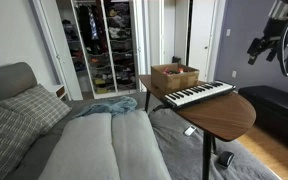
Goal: Press one black key on the left side of the keyboard
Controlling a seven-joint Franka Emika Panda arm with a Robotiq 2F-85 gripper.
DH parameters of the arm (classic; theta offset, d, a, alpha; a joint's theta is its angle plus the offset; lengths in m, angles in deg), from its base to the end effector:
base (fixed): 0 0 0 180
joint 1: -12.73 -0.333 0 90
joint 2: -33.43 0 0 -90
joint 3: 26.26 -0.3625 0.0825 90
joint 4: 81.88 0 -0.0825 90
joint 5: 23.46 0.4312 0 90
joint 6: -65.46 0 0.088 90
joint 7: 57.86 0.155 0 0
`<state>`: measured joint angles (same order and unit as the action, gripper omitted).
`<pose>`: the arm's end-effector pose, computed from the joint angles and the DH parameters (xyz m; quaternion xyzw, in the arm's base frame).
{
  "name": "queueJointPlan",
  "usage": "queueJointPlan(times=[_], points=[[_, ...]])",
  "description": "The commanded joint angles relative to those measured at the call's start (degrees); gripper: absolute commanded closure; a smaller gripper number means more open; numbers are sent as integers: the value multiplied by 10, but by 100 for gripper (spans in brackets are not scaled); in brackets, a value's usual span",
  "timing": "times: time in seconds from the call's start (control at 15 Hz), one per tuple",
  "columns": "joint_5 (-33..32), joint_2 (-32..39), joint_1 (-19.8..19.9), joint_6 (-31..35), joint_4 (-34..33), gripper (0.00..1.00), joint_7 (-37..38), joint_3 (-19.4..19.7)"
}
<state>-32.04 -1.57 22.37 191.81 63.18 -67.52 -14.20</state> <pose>0.3889 -0.1682 0.4768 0.9887 -0.0581 0.1320 0.0409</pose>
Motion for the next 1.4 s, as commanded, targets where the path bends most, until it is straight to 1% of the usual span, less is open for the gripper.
queueJointPlan(times=[0.0, 0.13, 0.27, 0.47, 0.73, 0.93, 1.07, 1.13, 1.2, 1.27, 1.33], points=[[2, 0, 3, -2, -1, 0, -2, -3], [2, 1, 3, -2, -1, 0, -2, -3], [10, 5, -20, -9, 0, 0, -9, -19], [29, 18, -76, -40, 0, 0, -20, -58], [65, 71, -160, -70, -22, 0, -23, -115], [81, 121, -203, -70, -42, 0, -25, -152], [71, 155, -217, -65, -58, 0, -19, -175], [66, 170, -224, -66, -69, 0, -28, -184], [55, 181, -224, -67, -76, 0, -25, -194], [67, 146, -217, -55, -44, 0, -14, -187], [65, 159, -219, -55, -52, 0, -14, -194]])
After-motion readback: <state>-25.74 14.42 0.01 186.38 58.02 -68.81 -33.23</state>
